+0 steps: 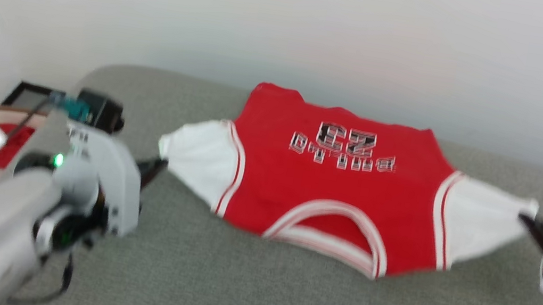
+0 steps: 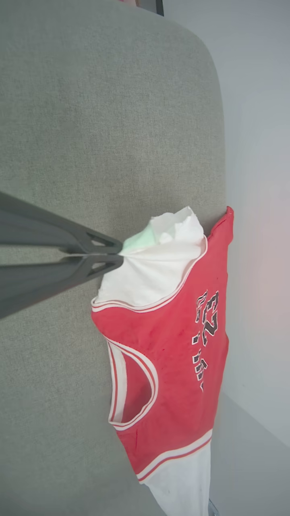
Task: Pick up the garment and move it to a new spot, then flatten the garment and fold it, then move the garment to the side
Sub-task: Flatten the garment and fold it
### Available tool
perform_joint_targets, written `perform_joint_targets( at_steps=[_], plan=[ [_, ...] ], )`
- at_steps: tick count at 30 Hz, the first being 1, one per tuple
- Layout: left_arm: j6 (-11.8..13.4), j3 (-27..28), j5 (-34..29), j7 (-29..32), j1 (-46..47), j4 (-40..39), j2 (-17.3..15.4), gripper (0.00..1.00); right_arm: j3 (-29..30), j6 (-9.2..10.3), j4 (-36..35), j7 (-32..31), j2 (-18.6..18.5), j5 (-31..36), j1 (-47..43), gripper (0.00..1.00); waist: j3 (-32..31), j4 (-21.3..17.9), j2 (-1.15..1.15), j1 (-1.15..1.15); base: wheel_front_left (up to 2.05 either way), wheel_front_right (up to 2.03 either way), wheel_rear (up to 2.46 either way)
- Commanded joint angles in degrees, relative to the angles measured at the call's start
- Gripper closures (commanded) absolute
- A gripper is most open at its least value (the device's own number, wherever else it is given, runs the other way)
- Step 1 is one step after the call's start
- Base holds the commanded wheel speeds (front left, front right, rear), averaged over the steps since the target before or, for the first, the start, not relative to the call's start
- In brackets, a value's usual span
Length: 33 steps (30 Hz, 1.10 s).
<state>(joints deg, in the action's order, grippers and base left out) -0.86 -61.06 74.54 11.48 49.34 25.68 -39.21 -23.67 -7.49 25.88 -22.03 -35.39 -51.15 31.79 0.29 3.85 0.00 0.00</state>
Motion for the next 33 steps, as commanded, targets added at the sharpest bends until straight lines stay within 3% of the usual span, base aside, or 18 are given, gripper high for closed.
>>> perform_joint_targets(
  at_steps=[1,4,5,6,7,11,20,26,33],
  plan=[
    [3.2,-0.2,0.3,-0.8,-4.0,-6.2,-3.2,1.00,2.2,0.00,-4.2,-2.3,-0.7,-0.3,-5.5,1.00,-3.4,0.5,0.00,0.00,0.00,0.00,0.00],
    [7.8,-0.2,1.3,-1.1,-8.7,-15.0,-7.6,1.00,5.6,0.00,-10.4,-5.8,-1.3,0.0,-12.7,1.00,-3.8,0.5,0.00,0.00,0.00,0.00,0.00],
    [7.8,-0.2,1.3,-1.1,-8.7,-15.0,-7.6,1.00,5.6,0.00,-10.4,-5.8,-1.3,0.0,-12.7,1.00,-3.8,0.5,0.00,0.00,0.00,0.00,0.00],
    [11.1,-0.1,2.2,-1.5,-11.6,-20.6,-10.5,1.00,8.2,0.00,-14.7,-8.5,-1.5,0.5,-17.6,1.00,-3.9,0.4,0.00,0.00,0.00,0.00,0.00],
    [11.1,-0.1,2.2,-1.5,-11.6,-20.6,-10.5,1.00,8.2,0.00,-14.7,-8.5,-1.5,0.5,-17.6,1.00,-3.9,0.4,0.00,0.00,0.00,0.00,0.00],
    [16.7,0.0,3.7,-2.6,-17.0,-30.6,-15.3,1.00,14.1,0.00,-22.6,-14.7,-0.7,1.8,-27.0,1.00,-3.9,0.5,0.00,0.00,0.00,0.00,0.00],
    [25.8,-0.2,7.5,-4.8,-25.6,-44.1,-22.5,1.00,26.9,0.00,-40.2,-31.1,5.7,4.9,-43.5,1.00,-2.9,1.4,0.00,0.00,0.00,0.00,0.00],
    [28.8,-0.4,8.3,-6.0,-28.0,-48.5,-23.6,1.00,31.8,0.00,-48.8,-38.9,10.9,6.9,-48.4,1.00,-2.3,2.0,0.00,0.00,0.00,0.00,0.00],
    [29.3,-0.5,7.2,-7.7,-28.5,-48.7,-22.9,1.00,33.5,0.00,-51.6,-42.6,15.2,10.4,-48.4,1.00,-1.8,2.9,0.00,0.00,0.00,0.00,0.00]
  ],
)
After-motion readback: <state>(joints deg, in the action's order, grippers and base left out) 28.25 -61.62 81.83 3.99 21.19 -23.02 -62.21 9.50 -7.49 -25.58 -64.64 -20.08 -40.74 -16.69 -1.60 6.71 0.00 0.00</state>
